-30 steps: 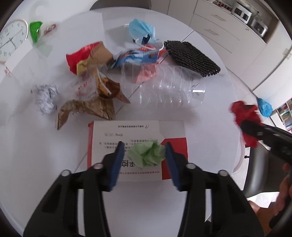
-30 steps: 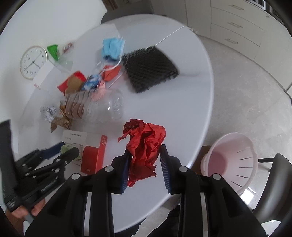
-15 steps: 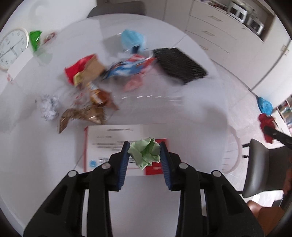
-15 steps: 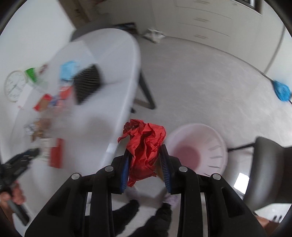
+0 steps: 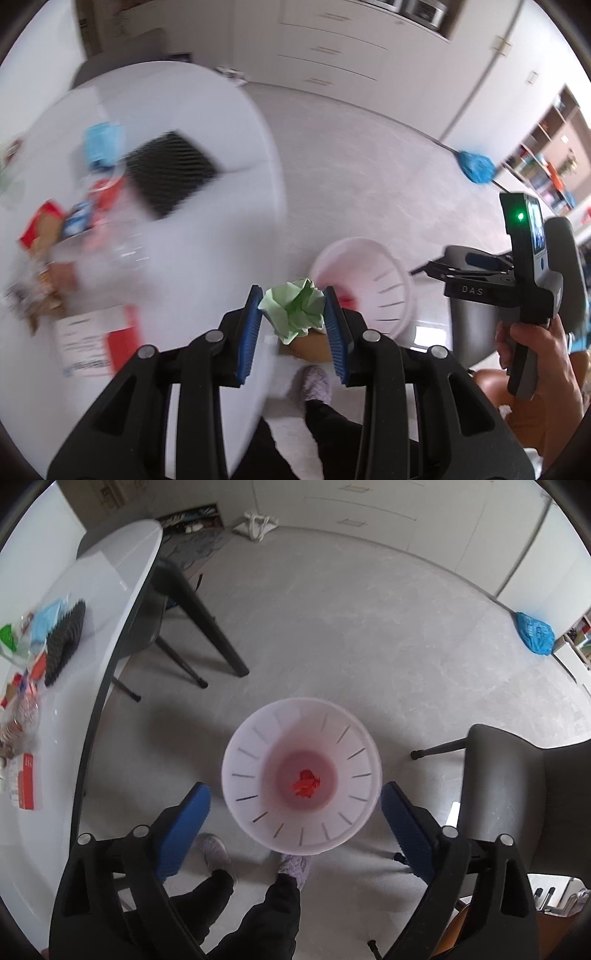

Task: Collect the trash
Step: 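Drop the red paper into the pink bin with the right tool while the left drops the green paper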

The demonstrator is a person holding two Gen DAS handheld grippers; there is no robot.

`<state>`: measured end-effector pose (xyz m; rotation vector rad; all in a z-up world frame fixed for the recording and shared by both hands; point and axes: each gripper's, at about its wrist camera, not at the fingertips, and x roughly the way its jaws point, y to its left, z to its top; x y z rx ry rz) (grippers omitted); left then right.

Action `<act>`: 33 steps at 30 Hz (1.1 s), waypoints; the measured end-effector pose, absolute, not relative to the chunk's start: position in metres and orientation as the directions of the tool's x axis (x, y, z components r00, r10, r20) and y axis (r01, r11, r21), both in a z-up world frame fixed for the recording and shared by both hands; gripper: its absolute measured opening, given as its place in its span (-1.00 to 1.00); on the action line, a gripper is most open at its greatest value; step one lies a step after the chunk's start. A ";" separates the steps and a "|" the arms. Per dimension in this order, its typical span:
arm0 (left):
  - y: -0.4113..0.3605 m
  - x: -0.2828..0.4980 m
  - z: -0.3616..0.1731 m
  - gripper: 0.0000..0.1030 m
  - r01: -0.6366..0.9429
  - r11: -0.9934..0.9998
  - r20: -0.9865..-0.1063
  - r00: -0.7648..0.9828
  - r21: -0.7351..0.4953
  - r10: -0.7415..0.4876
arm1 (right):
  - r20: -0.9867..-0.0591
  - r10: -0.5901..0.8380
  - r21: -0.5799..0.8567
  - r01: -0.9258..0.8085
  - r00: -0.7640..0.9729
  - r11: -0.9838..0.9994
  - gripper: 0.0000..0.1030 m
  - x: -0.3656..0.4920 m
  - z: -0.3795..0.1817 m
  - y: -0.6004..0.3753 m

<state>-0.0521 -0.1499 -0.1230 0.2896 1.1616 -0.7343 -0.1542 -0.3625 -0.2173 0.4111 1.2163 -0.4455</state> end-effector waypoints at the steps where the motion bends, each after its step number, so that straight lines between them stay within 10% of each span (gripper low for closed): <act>1: -0.164 -0.057 -0.124 -0.35 0.670 0.722 -0.905 0.183 -0.171 -0.384 | -0.950 -0.115 0.063 0.540 0.290 0.839 0.86 -0.160 -0.210 -0.368; 6: -0.221 -0.082 -0.131 -0.26 0.720 0.654 -0.899 0.101 -0.230 -0.427 | -0.930 -0.162 0.050 0.552 0.329 0.833 0.95 -0.186 -0.176 -0.392; 10: -0.250 -0.097 -0.132 0.47 0.725 0.642 -0.898 0.073 -0.251 -0.435 | -0.923 -0.181 0.041 0.554 0.341 0.832 0.95 -0.198 -0.157 -0.409; 15: -0.258 -0.108 -0.127 0.77 0.726 0.645 -0.899 0.084 -0.240 -0.429 | -0.919 -0.181 0.048 0.556 0.349 0.830 0.95 -0.204 -0.154 -0.419; 33: -0.200 -0.088 -0.112 0.78 0.644 0.744 -0.895 0.210 -0.175 -0.393 | -0.907 -0.125 0.078 0.452 0.403 0.888 0.95 -0.173 -0.136 -0.375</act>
